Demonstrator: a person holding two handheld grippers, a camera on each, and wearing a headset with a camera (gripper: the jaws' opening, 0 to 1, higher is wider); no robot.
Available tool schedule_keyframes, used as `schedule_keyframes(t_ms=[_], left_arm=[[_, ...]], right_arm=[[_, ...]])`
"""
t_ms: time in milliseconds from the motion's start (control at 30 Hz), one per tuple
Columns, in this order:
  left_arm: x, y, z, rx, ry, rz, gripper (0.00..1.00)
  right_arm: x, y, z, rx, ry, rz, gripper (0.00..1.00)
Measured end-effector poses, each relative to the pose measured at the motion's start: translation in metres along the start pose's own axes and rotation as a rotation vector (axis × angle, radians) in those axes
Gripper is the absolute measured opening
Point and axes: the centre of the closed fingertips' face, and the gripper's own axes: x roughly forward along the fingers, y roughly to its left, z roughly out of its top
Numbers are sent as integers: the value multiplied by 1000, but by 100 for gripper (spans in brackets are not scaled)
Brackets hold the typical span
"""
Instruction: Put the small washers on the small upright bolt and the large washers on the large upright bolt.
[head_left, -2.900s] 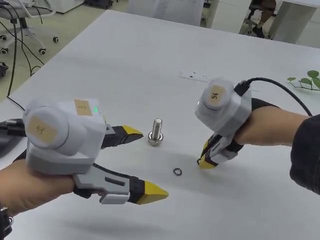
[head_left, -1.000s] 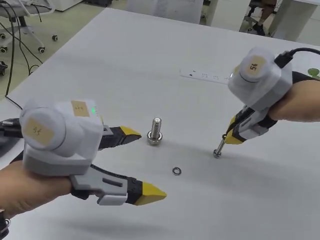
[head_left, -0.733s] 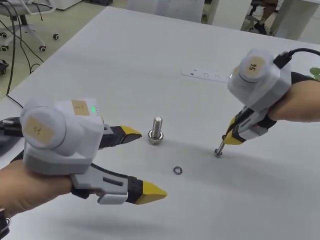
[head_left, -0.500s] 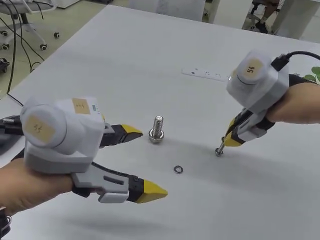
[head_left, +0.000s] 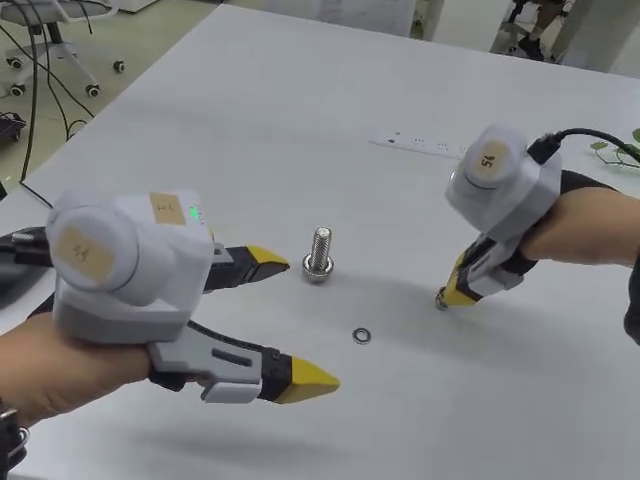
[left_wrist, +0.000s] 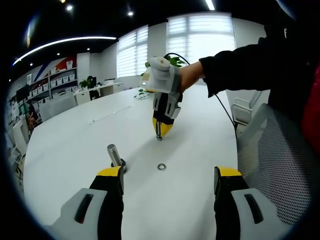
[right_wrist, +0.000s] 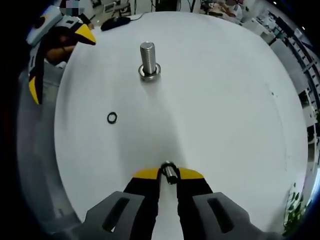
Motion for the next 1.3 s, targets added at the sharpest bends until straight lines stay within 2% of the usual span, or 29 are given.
schedule_keyframes(t_ms=[667,1300], left_arm=[[0,-1,1,-1,-1,1,73],[1,-1,2,3,-2,-2,73]], right_arm=[[0,1,-2,-5,-5,-8,17],[-18,-1,-17,12,-19,-43,18]])
